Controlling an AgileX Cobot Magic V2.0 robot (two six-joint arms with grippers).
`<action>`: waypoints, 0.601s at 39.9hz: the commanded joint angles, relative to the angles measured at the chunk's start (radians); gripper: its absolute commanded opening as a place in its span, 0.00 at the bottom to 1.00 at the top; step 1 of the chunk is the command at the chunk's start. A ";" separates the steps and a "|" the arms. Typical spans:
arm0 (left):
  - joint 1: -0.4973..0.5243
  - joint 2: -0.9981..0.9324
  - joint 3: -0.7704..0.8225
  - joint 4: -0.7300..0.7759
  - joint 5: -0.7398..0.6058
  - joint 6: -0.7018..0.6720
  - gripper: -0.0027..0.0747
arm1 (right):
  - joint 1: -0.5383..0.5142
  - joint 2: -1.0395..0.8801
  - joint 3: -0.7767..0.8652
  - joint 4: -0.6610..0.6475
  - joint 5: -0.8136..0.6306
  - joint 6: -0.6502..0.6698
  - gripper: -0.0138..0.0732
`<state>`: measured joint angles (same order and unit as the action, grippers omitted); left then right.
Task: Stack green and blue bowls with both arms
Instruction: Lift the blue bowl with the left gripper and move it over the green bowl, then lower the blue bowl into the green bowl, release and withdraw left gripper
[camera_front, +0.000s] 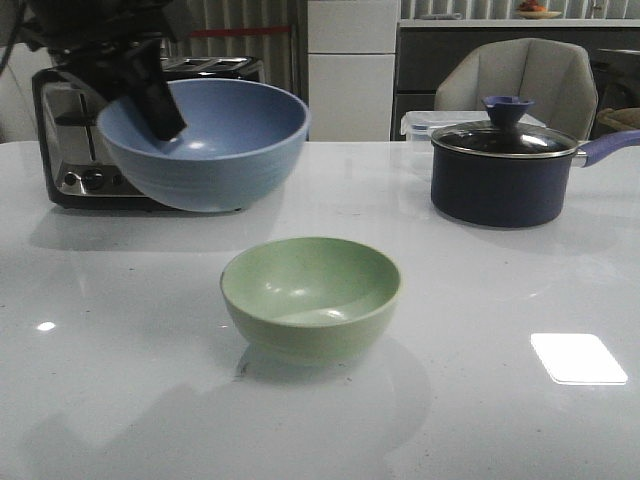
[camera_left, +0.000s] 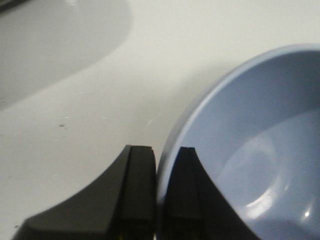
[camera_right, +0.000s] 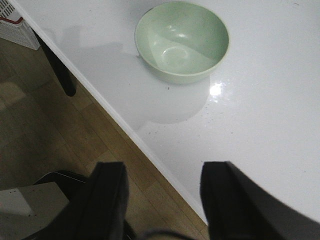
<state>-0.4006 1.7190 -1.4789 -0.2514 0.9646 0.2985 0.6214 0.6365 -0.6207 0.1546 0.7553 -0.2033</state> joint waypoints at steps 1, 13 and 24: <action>-0.050 -0.028 -0.036 -0.044 -0.020 0.020 0.16 | 0.002 -0.003 -0.027 0.002 -0.057 -0.001 0.68; -0.103 0.069 -0.036 -0.122 -0.093 0.020 0.16 | 0.002 -0.003 -0.027 0.002 -0.057 -0.001 0.68; -0.103 0.138 -0.036 -0.158 -0.144 0.020 0.16 | 0.002 -0.003 -0.027 0.002 -0.057 -0.001 0.68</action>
<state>-0.4950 1.8947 -1.4834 -0.3546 0.8657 0.3202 0.6214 0.6365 -0.6207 0.1546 0.7558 -0.2033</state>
